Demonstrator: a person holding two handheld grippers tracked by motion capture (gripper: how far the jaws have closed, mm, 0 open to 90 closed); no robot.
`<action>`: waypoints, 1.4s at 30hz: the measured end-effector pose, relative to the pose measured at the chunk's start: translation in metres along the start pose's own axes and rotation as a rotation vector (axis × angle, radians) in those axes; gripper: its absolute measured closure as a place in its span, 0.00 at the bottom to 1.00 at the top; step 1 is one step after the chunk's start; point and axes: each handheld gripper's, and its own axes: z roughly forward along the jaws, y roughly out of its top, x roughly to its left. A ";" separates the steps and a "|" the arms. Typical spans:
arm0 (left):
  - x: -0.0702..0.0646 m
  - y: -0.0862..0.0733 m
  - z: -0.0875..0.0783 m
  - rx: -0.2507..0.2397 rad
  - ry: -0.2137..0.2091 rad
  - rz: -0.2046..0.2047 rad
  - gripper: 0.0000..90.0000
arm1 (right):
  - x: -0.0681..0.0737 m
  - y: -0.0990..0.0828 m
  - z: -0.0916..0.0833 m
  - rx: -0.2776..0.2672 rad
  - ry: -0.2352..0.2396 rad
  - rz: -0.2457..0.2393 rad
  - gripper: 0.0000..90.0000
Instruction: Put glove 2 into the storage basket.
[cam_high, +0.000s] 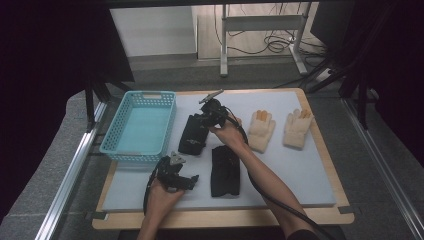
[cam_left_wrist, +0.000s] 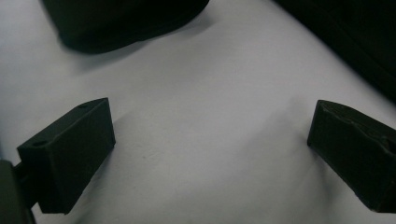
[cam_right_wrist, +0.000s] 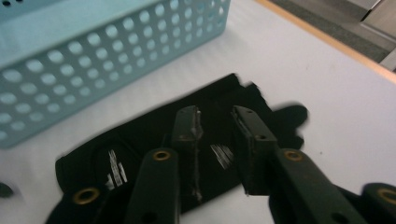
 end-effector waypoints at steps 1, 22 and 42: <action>0.000 0.000 0.000 0.002 0.001 0.002 0.01 | -0.002 -0.002 0.002 0.004 0.002 -0.001 0.71; 0.000 0.000 0.000 -0.003 0.000 -0.002 0.01 | 0.002 -0.026 0.061 0.042 0.060 0.033 0.95; 0.000 0.000 0.000 -0.001 0.001 0.002 0.01 | 0.003 -0.014 -0.033 -0.051 0.094 -0.002 0.98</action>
